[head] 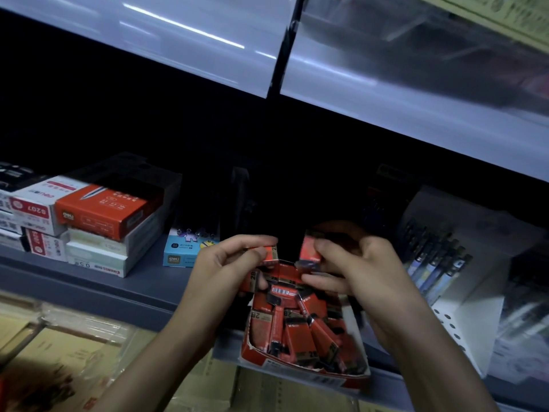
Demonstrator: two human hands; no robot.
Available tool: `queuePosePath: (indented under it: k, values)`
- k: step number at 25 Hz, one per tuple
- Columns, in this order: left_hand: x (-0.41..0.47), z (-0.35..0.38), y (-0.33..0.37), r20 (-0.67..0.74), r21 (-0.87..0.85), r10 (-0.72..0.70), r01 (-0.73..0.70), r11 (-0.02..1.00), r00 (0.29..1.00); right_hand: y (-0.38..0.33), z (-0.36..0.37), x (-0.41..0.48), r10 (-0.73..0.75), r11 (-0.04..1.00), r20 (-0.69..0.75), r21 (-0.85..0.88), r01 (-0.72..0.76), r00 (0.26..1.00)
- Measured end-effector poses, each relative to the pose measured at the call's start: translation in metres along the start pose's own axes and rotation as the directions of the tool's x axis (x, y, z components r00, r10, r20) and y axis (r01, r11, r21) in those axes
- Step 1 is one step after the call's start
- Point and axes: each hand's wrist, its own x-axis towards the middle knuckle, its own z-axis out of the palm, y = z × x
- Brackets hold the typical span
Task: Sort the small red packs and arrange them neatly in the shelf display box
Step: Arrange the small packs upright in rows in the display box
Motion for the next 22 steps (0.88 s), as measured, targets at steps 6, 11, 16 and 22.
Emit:
queuePosePath:
  k: [6,11,16,22]
  values:
    - [-0.001,-0.001,0.000,-0.027,-0.009,-0.013,0.013,1.000,1.000,-0.005,-0.022,-0.005,-0.077,0.872,-0.094,-0.489,0.021,0.993]
    - [-0.001,0.001,0.000,-0.040,-0.010,-0.012,0.012,1.000,0.999,0.012,-0.016,0.003,-0.209,0.657,-0.159,-0.754,0.018,0.965]
    - [-0.001,0.001,0.000,-0.041,-0.013,-0.017,0.017,1.000,0.999,0.021,-0.014,0.008,-0.206,0.650,-0.144,-0.760,0.025,0.968]
    - [-0.002,0.001,0.000,-0.040,-0.012,0.000,0.000,1.000,0.999,0.028,-0.010,0.015,-0.169,0.636,-0.179,-0.771,-0.032,0.969]
